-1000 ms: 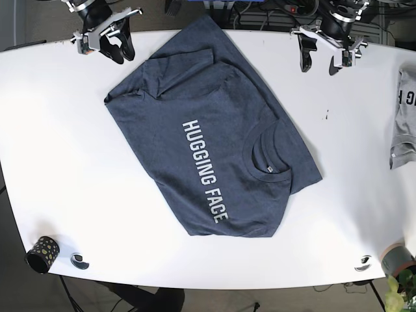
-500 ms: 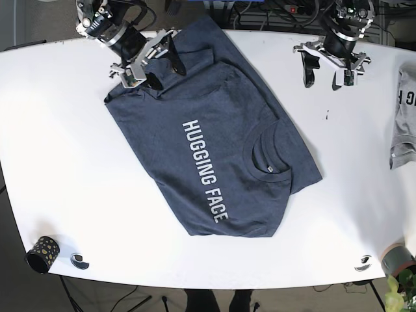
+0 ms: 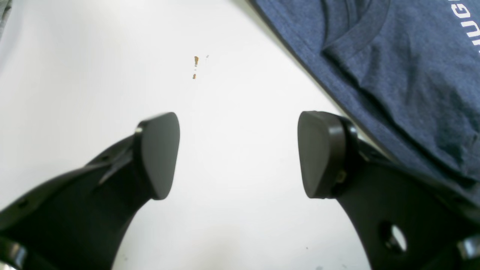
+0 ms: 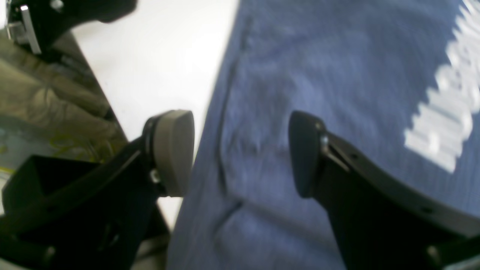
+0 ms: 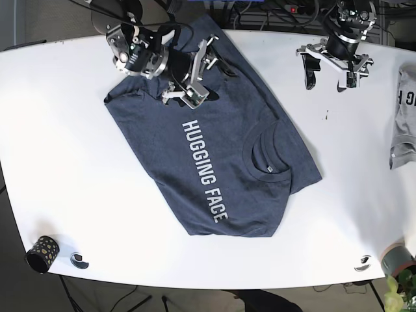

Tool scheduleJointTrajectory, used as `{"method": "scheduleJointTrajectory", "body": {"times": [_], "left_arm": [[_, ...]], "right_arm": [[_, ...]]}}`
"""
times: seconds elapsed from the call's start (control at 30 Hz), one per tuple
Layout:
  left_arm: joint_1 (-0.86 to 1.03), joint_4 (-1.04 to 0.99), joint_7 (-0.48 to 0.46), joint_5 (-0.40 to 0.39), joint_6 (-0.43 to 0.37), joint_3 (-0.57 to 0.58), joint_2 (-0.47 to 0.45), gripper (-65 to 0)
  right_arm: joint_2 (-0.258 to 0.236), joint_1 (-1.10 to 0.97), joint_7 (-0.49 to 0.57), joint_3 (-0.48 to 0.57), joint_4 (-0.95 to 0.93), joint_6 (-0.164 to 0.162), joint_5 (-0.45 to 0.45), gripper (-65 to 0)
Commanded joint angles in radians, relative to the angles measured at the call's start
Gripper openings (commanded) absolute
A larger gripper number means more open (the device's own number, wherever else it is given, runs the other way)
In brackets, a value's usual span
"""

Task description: Fold the T-shirt properly

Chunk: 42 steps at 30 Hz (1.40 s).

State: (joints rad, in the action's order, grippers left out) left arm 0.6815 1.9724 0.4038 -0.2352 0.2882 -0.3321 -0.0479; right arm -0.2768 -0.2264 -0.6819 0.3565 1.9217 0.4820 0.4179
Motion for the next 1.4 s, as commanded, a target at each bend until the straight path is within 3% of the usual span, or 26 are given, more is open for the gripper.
{"method": "scheduleJointTrajectory", "body": {"times": [0.0, 0.1, 0.37, 0.63, 0.77, 1.1, 1.37], "left_arm": [[0.002, 0.017, -0.023, -0.008, 0.003, -0.003, -0.005, -19.2], [0.002, 0.015, -0.023, -0.008, 0.003, -0.003, -0.005, -19.2], [0.007, 0.015, -0.023, -0.006, 0.003, -0.005, -0.005, -19.2], [0.007, 0.014, -0.021, -0.006, 0.003, -0.002, -0.004, -19.2], [0.007, 0.009, -0.021, -0.006, 0.003, 0.001, 0.000, -19.2], [0.007, -0.017, -0.021, -0.006, 0.003, 0.003, 0.003, -19.2], [0.008, -0.018, -0.021, -0.006, 0.003, 0.003, 0.003, -19.2]], "right_arm": [[0.000, 0.061, 0.020, 0.034, -0.032, 0.002, 0.012, -26.6], [0.004, 0.146, 0.020, 0.091, -0.097, 0.002, 0.012, -26.6], [0.090, 0.347, 0.021, 0.214, -0.330, 0.002, 0.011, -27.0], [0.198, 0.486, 0.023, 0.233, -0.519, 0.004, 0.011, -27.0], [0.225, 0.516, 0.023, 0.237, -0.565, 0.004, 0.002, -27.0], [0.296, 0.491, 0.103, 0.304, -0.637, 0.005, -0.299, -27.1], [0.294, 0.463, 0.172, 0.303, -0.641, 0.002, -0.319, -28.1]]}}
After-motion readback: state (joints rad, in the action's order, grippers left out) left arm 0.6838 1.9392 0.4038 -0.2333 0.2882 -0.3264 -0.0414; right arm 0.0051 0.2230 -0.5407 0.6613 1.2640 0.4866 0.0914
